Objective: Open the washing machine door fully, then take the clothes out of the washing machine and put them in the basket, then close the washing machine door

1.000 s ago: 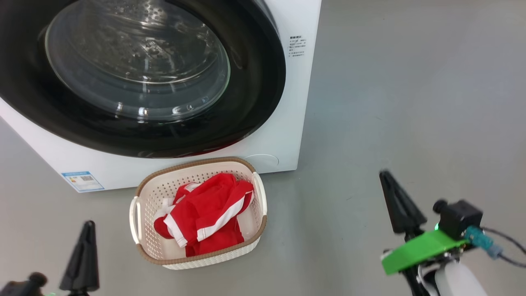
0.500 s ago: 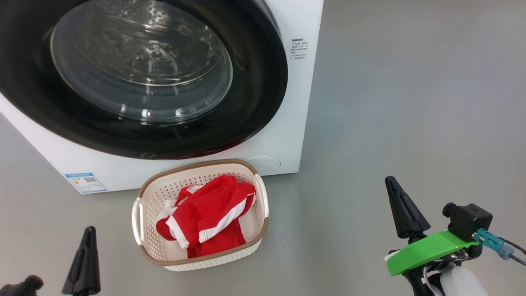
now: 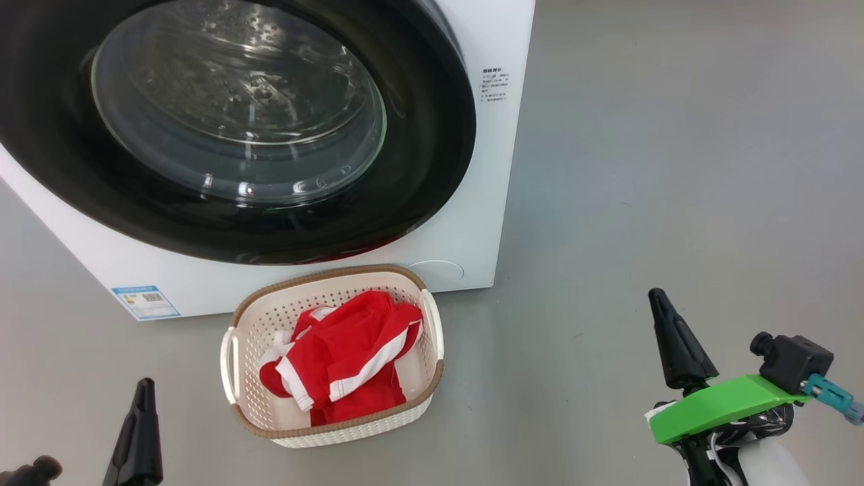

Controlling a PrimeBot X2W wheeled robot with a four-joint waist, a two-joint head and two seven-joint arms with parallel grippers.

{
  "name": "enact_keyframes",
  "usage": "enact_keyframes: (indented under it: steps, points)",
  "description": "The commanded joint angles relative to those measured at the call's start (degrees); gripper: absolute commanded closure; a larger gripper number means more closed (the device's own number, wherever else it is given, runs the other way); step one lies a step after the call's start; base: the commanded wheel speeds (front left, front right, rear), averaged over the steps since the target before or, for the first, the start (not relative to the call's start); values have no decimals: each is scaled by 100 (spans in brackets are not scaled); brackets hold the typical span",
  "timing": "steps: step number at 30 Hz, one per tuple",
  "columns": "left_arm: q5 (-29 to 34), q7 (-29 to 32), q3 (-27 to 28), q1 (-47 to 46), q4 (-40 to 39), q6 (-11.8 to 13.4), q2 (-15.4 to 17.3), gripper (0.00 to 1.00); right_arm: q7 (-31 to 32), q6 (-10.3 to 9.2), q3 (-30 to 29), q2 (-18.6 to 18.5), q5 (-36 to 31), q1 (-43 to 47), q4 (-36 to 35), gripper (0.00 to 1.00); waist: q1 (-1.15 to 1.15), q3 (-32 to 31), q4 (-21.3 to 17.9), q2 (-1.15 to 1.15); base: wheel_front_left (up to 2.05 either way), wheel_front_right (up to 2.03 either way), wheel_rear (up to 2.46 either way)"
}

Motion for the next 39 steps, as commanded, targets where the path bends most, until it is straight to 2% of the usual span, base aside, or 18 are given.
enact_keyframes:
  steps: [1,39]
  points:
    - [-156,43,113,-196,-81,-4,62,100,32,-4,-4,-19,186,-36,-131,100,-1,-7,5,0,0,0,0]
    - [-2088,622,294,-439,230,-10,-135,100,620,-8,-302,22,2437,144,-105,100,-1,-164,98,0,0,0,0]
